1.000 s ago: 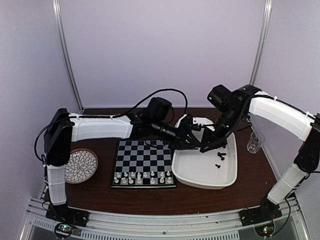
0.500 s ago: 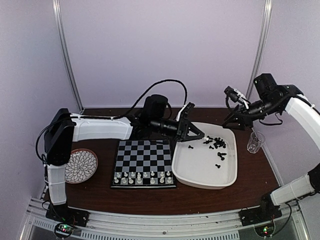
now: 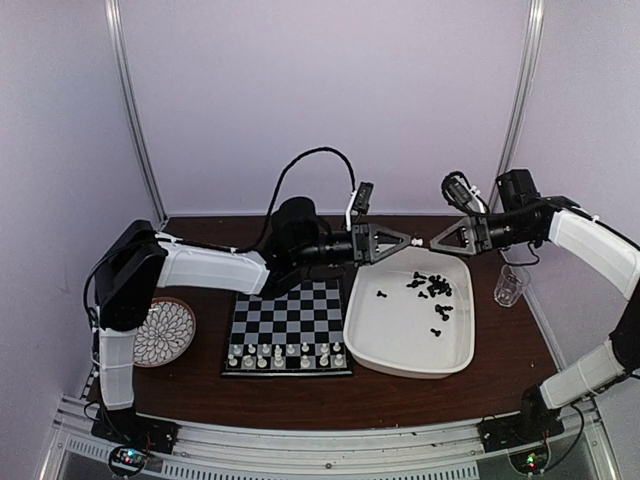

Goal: Set up the chess pieces on the board
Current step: Pass from the left arm to the right

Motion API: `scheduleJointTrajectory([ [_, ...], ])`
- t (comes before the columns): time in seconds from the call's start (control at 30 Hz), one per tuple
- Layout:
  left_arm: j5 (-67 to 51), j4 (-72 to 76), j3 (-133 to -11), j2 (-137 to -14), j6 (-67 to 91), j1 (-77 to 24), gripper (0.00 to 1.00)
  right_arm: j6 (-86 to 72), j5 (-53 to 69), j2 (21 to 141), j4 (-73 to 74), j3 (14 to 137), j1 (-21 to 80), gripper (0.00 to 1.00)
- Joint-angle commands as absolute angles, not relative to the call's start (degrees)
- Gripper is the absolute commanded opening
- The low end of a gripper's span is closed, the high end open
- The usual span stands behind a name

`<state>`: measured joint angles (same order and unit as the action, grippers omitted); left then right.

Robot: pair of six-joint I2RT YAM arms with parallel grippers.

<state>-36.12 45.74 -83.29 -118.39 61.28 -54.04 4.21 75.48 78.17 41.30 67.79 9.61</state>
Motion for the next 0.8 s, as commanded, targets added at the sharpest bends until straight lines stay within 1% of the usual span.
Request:
scheduleJointTrajectory([
  [0.0,-34.63,53.06,-84.31,-121.38,64.84,-53.7,0.09,-4.48,80.95,79.31,32.58,66.98,10.03,0.55],
  [0.23,-34.63,53.67,-84.81,-121.89,65.62,-53.69,0.09,-6.46,80.28,79.91,30.65,66.97,11.41,0.55],
  [0.43,-34.72,54.5,-84.47,-122.16,66.54,-53.69,0.09,-7.07,76.99,80.7,29.66,66.06,11.57,0.55],
  [0.6,-34.68,55.46,-84.5,-122.41,67.21,-53.66,0.09,-7.93,77.82,81.88,28.99,66.01,11.77,0.54],
  [0.77,-34.89,54.93,-84.92,-122.91,67.28,-53.62,0.09,-7.96,79.67,82.65,28.62,65.75,12.57,0.48],
])
